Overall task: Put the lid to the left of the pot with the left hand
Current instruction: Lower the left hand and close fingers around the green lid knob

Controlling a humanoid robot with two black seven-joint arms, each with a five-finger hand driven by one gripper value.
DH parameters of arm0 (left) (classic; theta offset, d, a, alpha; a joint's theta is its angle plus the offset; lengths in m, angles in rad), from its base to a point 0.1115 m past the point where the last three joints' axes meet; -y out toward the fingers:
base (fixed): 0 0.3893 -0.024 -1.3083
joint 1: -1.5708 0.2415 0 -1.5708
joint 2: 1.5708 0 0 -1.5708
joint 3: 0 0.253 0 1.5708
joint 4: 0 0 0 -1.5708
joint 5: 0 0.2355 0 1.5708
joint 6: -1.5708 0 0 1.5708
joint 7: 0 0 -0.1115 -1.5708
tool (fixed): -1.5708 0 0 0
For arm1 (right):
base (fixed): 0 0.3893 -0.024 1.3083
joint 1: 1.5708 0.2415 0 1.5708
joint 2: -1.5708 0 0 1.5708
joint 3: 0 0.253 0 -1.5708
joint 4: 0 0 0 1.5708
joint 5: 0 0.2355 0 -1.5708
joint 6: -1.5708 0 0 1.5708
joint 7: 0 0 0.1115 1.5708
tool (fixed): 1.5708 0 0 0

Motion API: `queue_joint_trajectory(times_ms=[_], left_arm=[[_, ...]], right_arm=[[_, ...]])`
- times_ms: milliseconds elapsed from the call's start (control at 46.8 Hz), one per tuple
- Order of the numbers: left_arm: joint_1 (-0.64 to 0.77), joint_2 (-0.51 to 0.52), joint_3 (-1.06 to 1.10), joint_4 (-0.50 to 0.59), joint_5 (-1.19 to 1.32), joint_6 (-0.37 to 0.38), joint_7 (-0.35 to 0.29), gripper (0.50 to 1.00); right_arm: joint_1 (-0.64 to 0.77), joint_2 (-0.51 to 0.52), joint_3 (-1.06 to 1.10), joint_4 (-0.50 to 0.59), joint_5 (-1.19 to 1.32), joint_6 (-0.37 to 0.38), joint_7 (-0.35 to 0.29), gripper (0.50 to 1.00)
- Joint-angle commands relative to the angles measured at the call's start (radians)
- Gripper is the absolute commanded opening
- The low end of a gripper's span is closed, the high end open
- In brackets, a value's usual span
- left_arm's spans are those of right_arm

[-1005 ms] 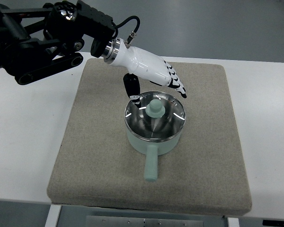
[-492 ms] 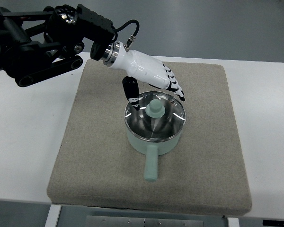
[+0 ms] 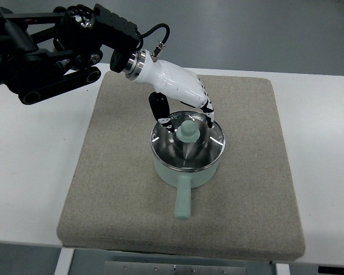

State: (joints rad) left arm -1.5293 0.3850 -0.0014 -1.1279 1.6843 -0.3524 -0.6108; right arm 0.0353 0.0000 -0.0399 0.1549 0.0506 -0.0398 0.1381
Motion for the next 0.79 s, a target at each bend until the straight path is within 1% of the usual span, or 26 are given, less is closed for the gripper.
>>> queue_joint_trajectory(times_ms=[0,150,171,235,278,321,363,449,513,556,663,770], left_arm=[[0.001,0.0,0.0,0.0,-0.002,0.0,0.0,0.786],[0.003,0.0,0.001,0.0,0.0,-0.006,0.0,0.761],[0.003,0.0,0.001,0.0,0.0,-0.01,0.0,0.746],[0.003,0.0,0.0,0.0,0.0,-0.017,0.0,0.735],[0.003,0.0,0.001,0.002,0.0,-0.019,0.0,0.701],[0.003,0.0,0.001,0.002,0.0,-0.019,0.0,0.696],[0.003,0.0,0.001,0.002,0.0,-0.019,0.0,0.671],[0.003,0.0,0.001,0.002,0.0,-0.019,0.0,0.662],[0.003,0.0,0.001,0.002,0.0,-0.02,0.0,0.598],[0.003,0.0,0.0,0.002,0.0,-0.02,0.0,0.583],[0.002,0.0,0.0,0.002,0.0,-0.02,0.0,0.5],[0.003,0.0,0.001,0.002,0.0,-0.02,0.0,0.5]], right_arm=[[0.0,0.0,0.0,0.0,0.0,0.0,0.0,0.924],[0.0,0.0,0.0,0.0,0.0,0.0,0.0,0.924],[0.0,0.0,0.0,0.0,0.0,0.0,0.0,0.924],[0.0,0.0,0.0,0.0,0.0,0.001,0.0,0.924],[0.0,0.0,0.0,0.0,0.0,0.0,0.0,0.924],[0.0,0.0,0.0,0.0,0.0,0.0,0.0,0.924],[0.0,0.0,0.0,0.0,0.0,0.0,0.0,0.924],[0.0,0.0,0.0,0.0,0.0,0.0,0.0,0.924],[0.002,0.0,0.0,0.0,0.0,0.0,0.0,0.924],[0.0,0.0,0.0,0.0,0.0,0.0,0.0,0.924],[0.0,0.0,0.0,0.0,0.0,0.0,0.0,0.924],[0.0,0.0,0.0,0.0,0.0,0.001,0.0,0.924]])
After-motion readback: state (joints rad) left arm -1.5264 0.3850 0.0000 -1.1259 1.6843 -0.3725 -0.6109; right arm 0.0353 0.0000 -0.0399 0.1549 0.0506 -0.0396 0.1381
